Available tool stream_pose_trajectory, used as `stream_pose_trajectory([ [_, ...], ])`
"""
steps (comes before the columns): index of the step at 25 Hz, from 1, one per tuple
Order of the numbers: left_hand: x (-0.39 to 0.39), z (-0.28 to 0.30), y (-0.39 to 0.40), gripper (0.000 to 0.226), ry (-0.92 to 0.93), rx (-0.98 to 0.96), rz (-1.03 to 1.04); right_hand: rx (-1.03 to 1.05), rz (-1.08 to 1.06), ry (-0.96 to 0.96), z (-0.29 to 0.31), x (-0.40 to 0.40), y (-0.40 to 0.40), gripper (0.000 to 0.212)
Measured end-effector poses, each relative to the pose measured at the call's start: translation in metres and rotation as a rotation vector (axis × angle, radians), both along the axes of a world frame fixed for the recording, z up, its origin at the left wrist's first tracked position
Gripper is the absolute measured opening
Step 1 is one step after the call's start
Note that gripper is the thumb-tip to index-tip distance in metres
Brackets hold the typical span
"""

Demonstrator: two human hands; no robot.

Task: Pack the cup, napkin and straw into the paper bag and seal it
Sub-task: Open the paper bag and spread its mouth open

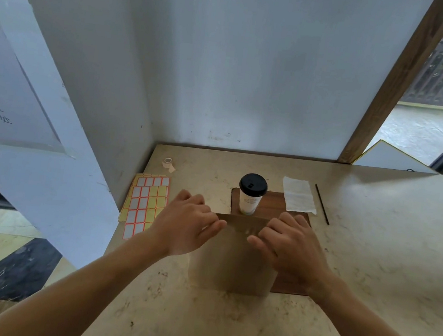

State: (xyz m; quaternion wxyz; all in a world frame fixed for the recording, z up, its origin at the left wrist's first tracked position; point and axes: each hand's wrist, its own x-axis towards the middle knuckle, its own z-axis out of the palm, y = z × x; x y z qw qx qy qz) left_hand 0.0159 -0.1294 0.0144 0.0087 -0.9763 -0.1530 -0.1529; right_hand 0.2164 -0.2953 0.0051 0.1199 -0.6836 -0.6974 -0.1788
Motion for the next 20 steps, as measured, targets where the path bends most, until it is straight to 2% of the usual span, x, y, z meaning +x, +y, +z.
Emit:
stream_pose_trajectory([
  [1,0.005,0.005,-0.001,0.056,0.046,0.017,0.023,-0.035,-0.049,0.033,0.006,-0.005,0.003,0.053],
  [3,0.015,0.013,-0.002,0.047,0.183,0.041,0.069,-0.120,-0.189,0.058,0.017,-0.014,0.011,0.061],
  [5,0.025,0.021,-0.003,0.031,0.283,-0.032,0.095,-0.265,-0.258,0.052,0.024,-0.016,0.019,0.052],
  [8,0.035,0.032,-0.005,0.018,0.301,-0.124,0.099,-0.395,-0.239,0.012,0.034,-0.015,0.028,0.022],
  [10,0.039,0.035,-0.006,0.019,0.342,-0.129,0.083,-0.435,-0.188,0.023,0.034,-0.016,0.033,0.014],
  [14,0.043,0.031,-0.007,0.025,0.438,-0.140,0.063,-0.533,-0.149,0.188,0.025,-0.016,0.042,0.020],
  [20,0.052,0.026,-0.011,0.031,0.444,-0.255,0.006,-0.536,-0.126,0.383,0.027,-0.012,0.045,0.027],
])
